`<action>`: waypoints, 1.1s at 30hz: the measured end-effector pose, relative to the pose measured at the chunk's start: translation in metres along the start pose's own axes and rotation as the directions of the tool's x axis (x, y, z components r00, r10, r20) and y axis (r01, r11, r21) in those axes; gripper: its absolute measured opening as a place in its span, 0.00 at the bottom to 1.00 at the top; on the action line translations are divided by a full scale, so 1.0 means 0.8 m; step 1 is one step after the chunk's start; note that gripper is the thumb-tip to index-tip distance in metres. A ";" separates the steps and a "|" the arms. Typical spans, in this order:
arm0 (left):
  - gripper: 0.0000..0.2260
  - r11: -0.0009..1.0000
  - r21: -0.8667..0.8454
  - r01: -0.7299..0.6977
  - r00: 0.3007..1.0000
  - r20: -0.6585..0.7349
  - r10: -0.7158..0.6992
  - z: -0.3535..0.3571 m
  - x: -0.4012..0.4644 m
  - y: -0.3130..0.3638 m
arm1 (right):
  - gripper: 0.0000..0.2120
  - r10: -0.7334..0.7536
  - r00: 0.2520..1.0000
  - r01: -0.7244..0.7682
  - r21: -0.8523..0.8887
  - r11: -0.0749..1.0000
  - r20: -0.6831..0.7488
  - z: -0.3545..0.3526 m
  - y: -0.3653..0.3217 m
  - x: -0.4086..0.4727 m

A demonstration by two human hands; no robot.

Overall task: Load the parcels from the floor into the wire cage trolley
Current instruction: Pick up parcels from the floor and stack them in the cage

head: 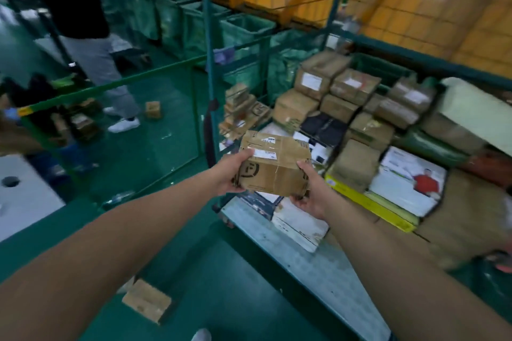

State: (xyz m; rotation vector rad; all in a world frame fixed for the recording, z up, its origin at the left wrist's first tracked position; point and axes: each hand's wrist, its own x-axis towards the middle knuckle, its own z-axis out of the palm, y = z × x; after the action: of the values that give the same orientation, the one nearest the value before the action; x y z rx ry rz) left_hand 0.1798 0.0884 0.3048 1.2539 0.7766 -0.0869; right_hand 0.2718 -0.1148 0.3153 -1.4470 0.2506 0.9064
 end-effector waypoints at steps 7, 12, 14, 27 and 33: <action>0.19 0.991 0.137 -0.003 0.985 0.171 -0.021 0.053 0.073 0.051 | 0.15 -0.039 0.985 0.059 0.116 0.992 -0.167 -0.035 -0.036 0.017; 0.18 0.978 0.201 -0.051 0.972 0.237 0.002 0.056 0.119 0.095 | 0.13 -0.057 0.968 0.102 0.177 0.979 -0.243 -0.023 -0.063 0.037; 0.18 0.973 0.226 -0.045 0.966 0.260 -0.016 0.052 0.138 0.111 | 0.14 -0.061 0.960 0.118 0.196 0.973 -0.272 -0.013 -0.072 0.050; 0.24 0.947 0.321 0.030 0.933 0.332 -0.142 0.079 0.263 0.164 | 0.16 0.046 0.936 0.073 0.319 0.945 -0.350 -0.022 -0.118 0.149; 0.22 0.867 0.422 0.265 0.904 0.204 -0.375 0.085 0.363 0.184 | 0.22 0.239 0.945 -0.189 0.223 0.956 -0.224 -0.050 -0.163 0.264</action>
State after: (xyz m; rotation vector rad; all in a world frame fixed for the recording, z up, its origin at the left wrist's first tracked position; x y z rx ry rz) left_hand 0.4971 0.1797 0.2667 1.4293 0.7347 -0.7112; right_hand 0.5110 -0.0546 0.2679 -1.3623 0.6804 0.8462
